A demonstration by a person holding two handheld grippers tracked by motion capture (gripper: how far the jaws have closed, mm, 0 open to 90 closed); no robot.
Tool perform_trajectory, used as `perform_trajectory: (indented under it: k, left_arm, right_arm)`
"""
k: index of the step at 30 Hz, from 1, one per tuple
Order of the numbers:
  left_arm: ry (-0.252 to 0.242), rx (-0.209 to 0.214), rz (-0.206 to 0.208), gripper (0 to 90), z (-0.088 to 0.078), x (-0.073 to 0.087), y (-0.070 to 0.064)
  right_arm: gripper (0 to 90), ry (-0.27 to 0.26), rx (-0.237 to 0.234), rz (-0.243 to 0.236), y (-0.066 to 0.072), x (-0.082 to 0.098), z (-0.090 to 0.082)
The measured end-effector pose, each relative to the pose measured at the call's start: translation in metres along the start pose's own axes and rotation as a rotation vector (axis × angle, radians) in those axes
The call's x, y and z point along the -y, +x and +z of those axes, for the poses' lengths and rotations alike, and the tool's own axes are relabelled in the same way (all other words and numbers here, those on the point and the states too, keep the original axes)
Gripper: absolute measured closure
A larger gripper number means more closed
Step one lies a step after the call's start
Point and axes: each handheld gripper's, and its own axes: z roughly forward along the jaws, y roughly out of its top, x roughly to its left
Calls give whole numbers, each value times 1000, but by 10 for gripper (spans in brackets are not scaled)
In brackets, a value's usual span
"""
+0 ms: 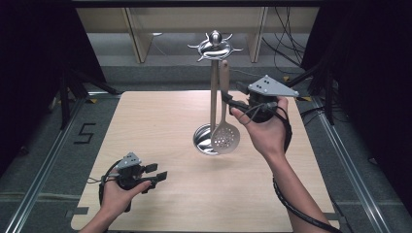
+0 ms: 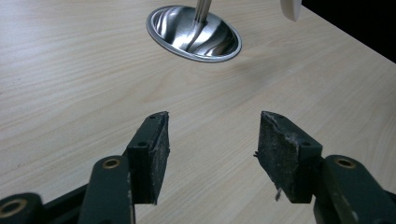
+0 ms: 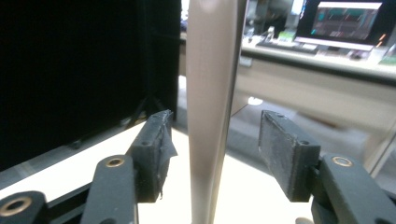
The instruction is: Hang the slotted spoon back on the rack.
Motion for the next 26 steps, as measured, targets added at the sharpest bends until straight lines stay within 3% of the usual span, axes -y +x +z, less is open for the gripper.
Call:
perform_trajectory:
  k: [1,6,7,8,11,14,16,17,18,19,22,23,24,26]
  left_arm:
    - [2,-4,-1,426,0,0,0]
    - [2,-6,-7,426,0,0,-1]
    - [2,-7,-8,426,0,0,-1]
    - [-2,-3,-12,426,1,1,0]
    - [1,-3,-9,425,1,1,0]
    - [5,-6,-4,425,0,1,0]
    - [6,-7,-4,425,0,1,0]
    - [8,-10,-1,425,1,1,0]
    - [8,-10,-1,424,1,1,0]
    - [9,-10,-2,424,1,1,0]
    - [6,-4,-3,424,1,1,0]
    - [6,-4,-3,423,1,1,0]
    - [-1,-1,1,423,0,0,-1]
    - [0,-3,-7,423,-1,0,-1]
  right_arm:
    - [433,34,-14,49,-2,8,-7]
    - [429,69,-4,32,-10,24,-19]
    - [429,83,-10,59,-9,28,-21]
    - [428,95,-4,30,-14,39,-26]
    - [428,121,0,47,-15,49,-31]
    - [429,182,-9,43,-20,77,-41]
    - [429,199,-1,37,-20,83,-43]
    - [435,228,-13,65,-17,105,-46]
    - [435,228,-13,65,-17,105,-46]
    - [440,252,-23,63,-16,127,-48]
    - [456,273,-42,72,-12,156,-51]
    - [456,273,-42,72,-12,156,-51]
    - [456,312,-46,84,-11,170,-55]
    - [458,308,-55,98,-12,174,-56]
